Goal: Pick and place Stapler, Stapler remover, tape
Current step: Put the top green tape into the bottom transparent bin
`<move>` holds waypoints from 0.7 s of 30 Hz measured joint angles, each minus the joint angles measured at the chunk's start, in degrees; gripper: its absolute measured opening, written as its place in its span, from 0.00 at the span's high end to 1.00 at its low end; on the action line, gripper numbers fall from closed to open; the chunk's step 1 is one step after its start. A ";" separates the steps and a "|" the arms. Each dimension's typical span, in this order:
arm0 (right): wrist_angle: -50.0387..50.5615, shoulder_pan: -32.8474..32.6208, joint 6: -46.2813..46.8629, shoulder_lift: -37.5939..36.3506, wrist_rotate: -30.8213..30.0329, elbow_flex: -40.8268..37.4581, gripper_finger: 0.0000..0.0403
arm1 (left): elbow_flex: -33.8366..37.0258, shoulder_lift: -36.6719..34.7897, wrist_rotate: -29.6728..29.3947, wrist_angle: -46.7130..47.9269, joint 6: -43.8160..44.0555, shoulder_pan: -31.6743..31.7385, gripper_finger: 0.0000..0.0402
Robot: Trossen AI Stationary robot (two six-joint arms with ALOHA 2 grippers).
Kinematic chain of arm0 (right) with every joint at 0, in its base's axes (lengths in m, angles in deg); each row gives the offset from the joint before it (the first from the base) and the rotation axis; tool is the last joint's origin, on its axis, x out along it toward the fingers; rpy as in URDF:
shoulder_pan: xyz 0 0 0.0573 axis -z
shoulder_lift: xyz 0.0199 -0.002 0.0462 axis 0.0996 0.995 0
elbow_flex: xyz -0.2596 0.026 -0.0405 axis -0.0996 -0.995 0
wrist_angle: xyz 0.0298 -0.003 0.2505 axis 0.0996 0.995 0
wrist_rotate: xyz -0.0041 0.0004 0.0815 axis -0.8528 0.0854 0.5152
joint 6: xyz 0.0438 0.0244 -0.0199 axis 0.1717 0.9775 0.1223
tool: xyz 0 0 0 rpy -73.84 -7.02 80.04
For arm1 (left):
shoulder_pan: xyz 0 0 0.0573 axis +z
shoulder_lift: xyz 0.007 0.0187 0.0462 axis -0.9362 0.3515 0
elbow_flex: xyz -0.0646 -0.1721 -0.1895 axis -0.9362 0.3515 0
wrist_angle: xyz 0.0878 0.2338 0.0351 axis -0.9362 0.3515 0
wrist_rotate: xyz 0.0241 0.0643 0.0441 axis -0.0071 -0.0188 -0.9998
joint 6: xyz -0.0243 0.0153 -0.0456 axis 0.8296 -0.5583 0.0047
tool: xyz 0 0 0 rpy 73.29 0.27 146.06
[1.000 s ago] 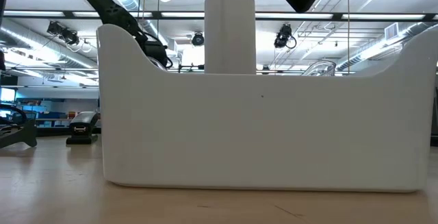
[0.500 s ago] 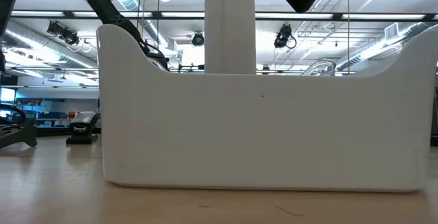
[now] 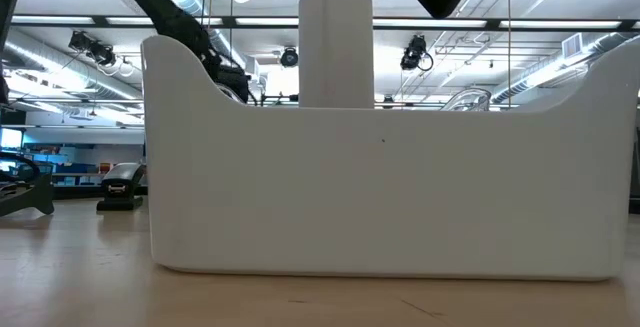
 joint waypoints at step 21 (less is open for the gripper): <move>1.84 0.13 -0.02 0.00 0.01 -0.01 0.51 | -13.02 -21.63 8.35 18.75 23.00 -36.18 0.79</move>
